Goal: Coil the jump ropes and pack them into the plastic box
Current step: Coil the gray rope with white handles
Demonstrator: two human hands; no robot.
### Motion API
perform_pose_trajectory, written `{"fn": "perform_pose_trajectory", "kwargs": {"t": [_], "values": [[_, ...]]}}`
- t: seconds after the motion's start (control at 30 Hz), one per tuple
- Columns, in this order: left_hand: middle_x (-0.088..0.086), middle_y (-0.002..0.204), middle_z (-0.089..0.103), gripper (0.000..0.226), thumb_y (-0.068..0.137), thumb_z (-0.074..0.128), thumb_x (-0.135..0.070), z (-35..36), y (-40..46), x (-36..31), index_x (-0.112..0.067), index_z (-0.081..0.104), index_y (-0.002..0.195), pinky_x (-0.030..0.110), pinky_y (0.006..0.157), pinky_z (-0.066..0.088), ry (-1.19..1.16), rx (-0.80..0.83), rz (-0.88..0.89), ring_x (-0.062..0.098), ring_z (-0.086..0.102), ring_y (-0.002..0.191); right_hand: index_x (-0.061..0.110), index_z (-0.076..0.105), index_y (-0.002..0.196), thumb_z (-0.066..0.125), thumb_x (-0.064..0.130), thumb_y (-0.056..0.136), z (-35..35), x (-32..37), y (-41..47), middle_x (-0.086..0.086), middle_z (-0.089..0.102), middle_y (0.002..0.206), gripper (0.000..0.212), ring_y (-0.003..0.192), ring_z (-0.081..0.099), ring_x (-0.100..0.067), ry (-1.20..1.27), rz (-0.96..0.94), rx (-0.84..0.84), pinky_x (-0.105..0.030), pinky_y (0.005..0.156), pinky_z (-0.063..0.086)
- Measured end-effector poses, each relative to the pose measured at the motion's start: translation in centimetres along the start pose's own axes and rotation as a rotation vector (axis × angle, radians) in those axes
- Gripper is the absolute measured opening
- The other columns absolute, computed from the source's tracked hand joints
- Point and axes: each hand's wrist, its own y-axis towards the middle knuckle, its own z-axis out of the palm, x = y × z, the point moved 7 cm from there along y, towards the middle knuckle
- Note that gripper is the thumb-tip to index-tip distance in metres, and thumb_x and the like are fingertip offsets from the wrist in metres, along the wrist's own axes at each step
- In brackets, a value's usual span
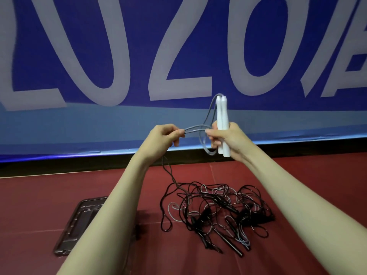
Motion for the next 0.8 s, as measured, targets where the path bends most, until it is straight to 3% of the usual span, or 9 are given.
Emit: {"fn": "perform_pose_trajectory", "kwargs": {"t": [0.1, 0.2, 0.27, 0.37, 0.43, 0.53, 0.7, 0.8], "values": [[-0.009, 0.068, 0.055, 0.009, 0.093, 0.061, -0.02, 1.9, -0.5, 1.9, -0.016, 0.064, 0.086, 0.015, 0.062, 0.04, -0.116, 0.071, -0.024, 0.002, 0.047, 0.06, 0.014, 0.04, 0.07, 0.058, -0.004, 0.09, 0.0, 2.7, -0.1, -0.002, 0.044, 0.055, 0.033, 0.044, 0.028, -0.011, 0.129, -0.102, -0.021, -0.023, 0.046, 0.035], [-0.004, 0.077, 0.059, 0.013, 0.093, 0.058, -0.01, 5.6, -1.6, 7.0, -0.017, 0.062, 0.083, 0.024, 0.077, 0.045, -0.07, 0.188, -0.093, 0.006, 0.054, 0.071, 0.015, 0.039, 0.069, 0.056, -0.003, 0.091, -0.5, 5.5, -0.1, -0.002, 0.043, 0.054, 0.034, 0.041, 0.027, -0.009, 0.298, -0.177, -0.048, -0.022, 0.044, 0.034], [0.001, 0.087, 0.064, 0.01, 0.095, 0.055, -0.012, 8.4, -3.6, 12.2, -0.014, 0.062, 0.088, 0.032, 0.086, 0.047, 0.023, 0.284, -0.207, 0.014, 0.059, 0.083, 0.016, 0.038, 0.068, 0.055, -0.002, 0.092, -1.2, 6.9, -0.2, -0.002, 0.043, 0.055, 0.035, 0.041, 0.029, -0.009, 0.394, -0.202, -0.061, -0.022, 0.044, 0.034], [0.005, 0.098, 0.066, 0.008, 0.097, 0.055, -0.014, 10.9, -7.4, 19.7, -0.013, 0.062, 0.093, 0.03, 0.089, 0.045, 0.051, 0.349, -0.415, 0.019, 0.06, 0.096, 0.016, 0.038, 0.068, 0.055, -0.003, 0.092, -2.1, 7.1, -0.4, -0.002, 0.044, 0.054, 0.035, 0.041, 0.029, -0.009, 0.352, -0.185, -0.096, -0.022, 0.044, 0.033], [0.005, 0.087, 0.065, 0.015, 0.096, 0.055, -0.009, 10.3, -7.5, 21.6, -0.014, 0.061, 0.084, 0.029, 0.079, 0.048, 0.019, 0.24, -0.484, 0.019, 0.059, 0.086, 0.015, 0.037, 0.068, 0.056, -0.003, 0.091, -2.3, 6.0, -0.3, -0.003, 0.045, 0.055, 0.035, 0.04, 0.029, -0.009, 0.27, -0.134, -0.104, -0.021, 0.045, 0.033], [0.01, 0.074, 0.062, 0.025, 0.099, 0.048, -0.004, 8.0, -5.1, 19.6, -0.008, 0.055, 0.076, 0.019, 0.053, 0.049, -0.265, -0.017, -0.558, 0.014, 0.061, 0.058, 0.016, 0.037, 0.068, 0.057, -0.003, 0.091, -2.5, 3.8, 0.3, -0.003, 0.044, 0.055, 0.036, 0.038, 0.029, -0.009, 0.211, -0.046, -0.113, -0.022, 0.045, 0.033], [0.009, 0.078, 0.065, 0.026, 0.102, 0.043, -0.008, 1.8, -0.2, 8.7, -0.009, 0.052, 0.077, 0.022, 0.064, 0.058, -0.667, -0.358, -0.289, 0.019, 0.065, 0.078, 0.018, 0.035, 0.073, 0.059, -0.001, 0.091, -4.3, 0.2, 1.2, -0.006, 0.044, 0.061, 0.035, 0.037, 0.033, -0.009, 0.109, 0.077, -0.238, -0.021, 0.043, 0.034], [0.009, 0.086, 0.07, 0.026, 0.103, 0.042, -0.012, -2.0, 1.0, 1.2, -0.006, 0.054, 0.08, 0.025, 0.075, 0.057, -0.774, -0.414, -0.049, 0.021, 0.069, 0.084, 0.016, 0.037, 0.075, 0.059, 0.0, 0.091, -4.8, -1.3, 1.5, -0.007, 0.045, 0.06, 0.032, 0.037, 0.036, -0.009, 0.08, 0.121, -0.285, -0.022, 0.042, 0.035]]}}
